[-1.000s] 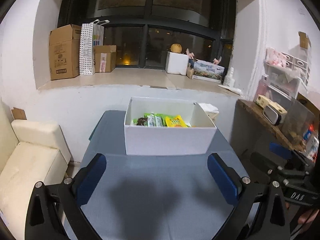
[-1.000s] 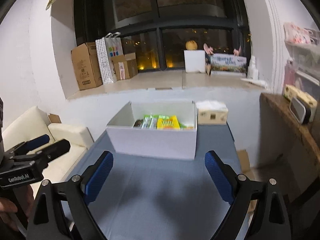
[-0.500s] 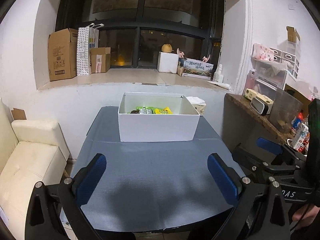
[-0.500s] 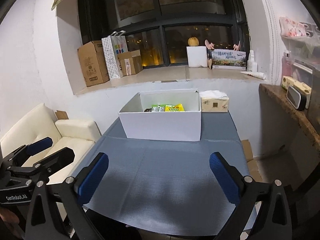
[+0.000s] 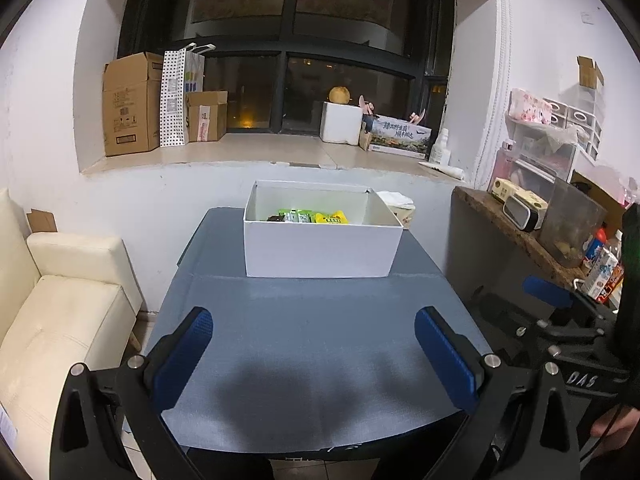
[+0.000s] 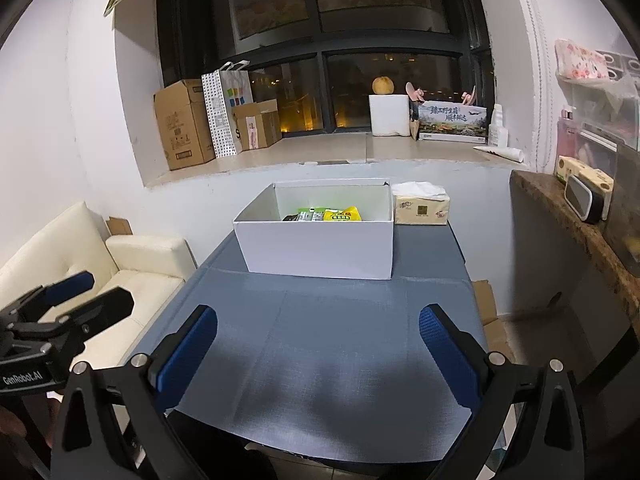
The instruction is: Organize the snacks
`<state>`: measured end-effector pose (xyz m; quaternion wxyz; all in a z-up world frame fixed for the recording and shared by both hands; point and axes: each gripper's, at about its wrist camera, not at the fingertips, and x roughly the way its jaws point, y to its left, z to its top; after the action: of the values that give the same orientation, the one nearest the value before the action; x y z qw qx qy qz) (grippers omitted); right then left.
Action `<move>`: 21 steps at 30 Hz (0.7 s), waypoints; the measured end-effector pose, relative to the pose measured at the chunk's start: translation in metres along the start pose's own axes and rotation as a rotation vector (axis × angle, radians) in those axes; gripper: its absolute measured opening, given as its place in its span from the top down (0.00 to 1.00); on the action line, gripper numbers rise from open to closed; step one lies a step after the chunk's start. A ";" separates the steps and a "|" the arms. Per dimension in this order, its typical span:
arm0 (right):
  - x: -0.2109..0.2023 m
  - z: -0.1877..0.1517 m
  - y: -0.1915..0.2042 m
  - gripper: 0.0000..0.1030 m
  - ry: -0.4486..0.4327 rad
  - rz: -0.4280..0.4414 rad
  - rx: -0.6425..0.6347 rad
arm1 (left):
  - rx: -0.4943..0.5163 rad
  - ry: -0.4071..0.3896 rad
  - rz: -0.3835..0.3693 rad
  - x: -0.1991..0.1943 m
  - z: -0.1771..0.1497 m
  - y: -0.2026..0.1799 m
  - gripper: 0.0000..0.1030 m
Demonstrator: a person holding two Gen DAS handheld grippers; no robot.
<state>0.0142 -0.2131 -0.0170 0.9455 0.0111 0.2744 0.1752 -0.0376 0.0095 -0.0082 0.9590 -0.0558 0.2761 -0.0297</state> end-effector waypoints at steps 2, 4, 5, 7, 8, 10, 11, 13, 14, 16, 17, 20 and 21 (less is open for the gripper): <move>0.000 0.000 -0.002 0.00 0.003 0.000 0.006 | -0.005 0.014 0.007 0.004 0.000 0.002 0.00; 0.000 0.000 -0.002 0.00 0.007 -0.008 0.003 | -0.005 0.017 0.011 0.006 -0.001 0.003 0.00; 0.000 0.001 -0.002 0.00 0.006 -0.007 0.003 | -0.006 0.019 0.011 0.006 -0.001 0.003 0.00; -0.001 0.001 -0.002 0.00 0.005 -0.004 0.000 | -0.003 0.021 0.013 0.008 -0.001 0.003 0.00; -0.001 0.001 -0.001 0.00 0.005 -0.005 -0.001 | -0.002 0.022 0.013 0.008 -0.001 0.003 0.00; -0.002 0.001 0.000 0.00 0.003 0.000 -0.003 | -0.002 0.023 0.009 0.008 -0.001 0.003 0.00; -0.002 0.001 0.001 0.00 0.002 0.005 -0.006 | 0.001 0.024 0.010 0.008 -0.001 0.003 0.00; -0.002 0.000 0.002 0.00 0.005 0.006 -0.008 | 0.001 0.026 0.011 0.008 -0.001 0.002 0.00; -0.002 0.000 0.002 0.00 0.005 0.009 -0.012 | 0.002 0.027 0.010 0.008 -0.002 0.002 0.00; -0.002 -0.001 0.004 0.00 0.005 0.010 -0.015 | 0.006 0.030 0.016 0.009 -0.001 0.002 0.00; -0.002 -0.001 0.005 0.00 0.006 0.010 -0.017 | 0.007 0.032 0.021 0.009 -0.001 0.002 0.00; -0.002 -0.002 0.006 0.00 0.012 0.014 -0.021 | 0.009 0.032 0.019 0.009 -0.001 0.002 0.00; -0.001 -0.002 0.007 0.00 0.014 0.014 -0.024 | 0.010 0.031 0.022 0.009 -0.001 0.002 0.00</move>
<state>0.0101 -0.2071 -0.0169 0.9423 0.0004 0.2789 0.1851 -0.0305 0.0103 -0.0139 0.9552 -0.0473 0.2915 -0.0217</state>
